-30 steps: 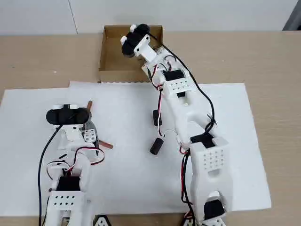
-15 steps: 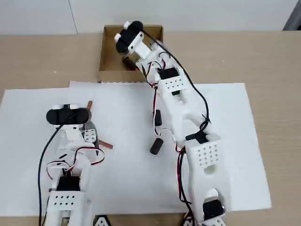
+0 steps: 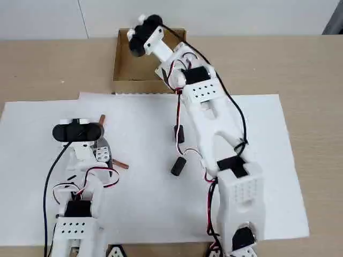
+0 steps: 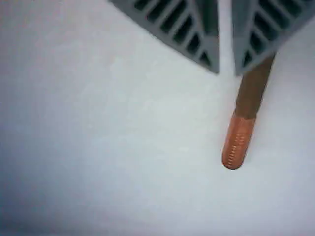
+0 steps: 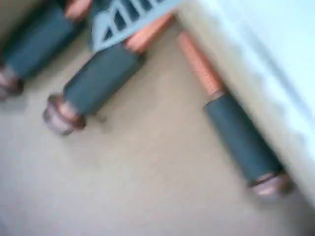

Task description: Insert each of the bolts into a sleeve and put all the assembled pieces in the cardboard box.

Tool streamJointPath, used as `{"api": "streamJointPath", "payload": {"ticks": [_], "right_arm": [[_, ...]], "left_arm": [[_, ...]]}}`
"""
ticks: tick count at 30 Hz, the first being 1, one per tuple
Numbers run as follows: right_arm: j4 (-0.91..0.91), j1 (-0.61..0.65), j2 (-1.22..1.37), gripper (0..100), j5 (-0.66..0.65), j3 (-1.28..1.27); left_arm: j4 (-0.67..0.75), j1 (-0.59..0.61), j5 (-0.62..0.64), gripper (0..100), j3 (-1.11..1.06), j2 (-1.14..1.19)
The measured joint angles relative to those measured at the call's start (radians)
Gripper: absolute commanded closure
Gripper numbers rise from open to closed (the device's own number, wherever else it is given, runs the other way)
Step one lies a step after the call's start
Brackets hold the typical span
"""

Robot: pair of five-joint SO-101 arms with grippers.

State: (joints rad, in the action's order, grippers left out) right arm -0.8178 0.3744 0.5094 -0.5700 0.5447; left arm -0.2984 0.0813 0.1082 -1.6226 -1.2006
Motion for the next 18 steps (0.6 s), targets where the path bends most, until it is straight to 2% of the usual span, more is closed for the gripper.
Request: {"api": "streamJointPath", "payload": {"ticks": [9, 18], "right_arm": [[-0.345, -0.002, -0.192, 85.9, 0.029, 0.0], [-0.641, 0.009, -0.285, 85.9, 0.318, 0.005]], "left_arm": [[0.0, 0.0, 0.0, 99, 0.0, 0.0], [0.0, 0.0, 0.0, 99, 0.0, 0.0]]}}
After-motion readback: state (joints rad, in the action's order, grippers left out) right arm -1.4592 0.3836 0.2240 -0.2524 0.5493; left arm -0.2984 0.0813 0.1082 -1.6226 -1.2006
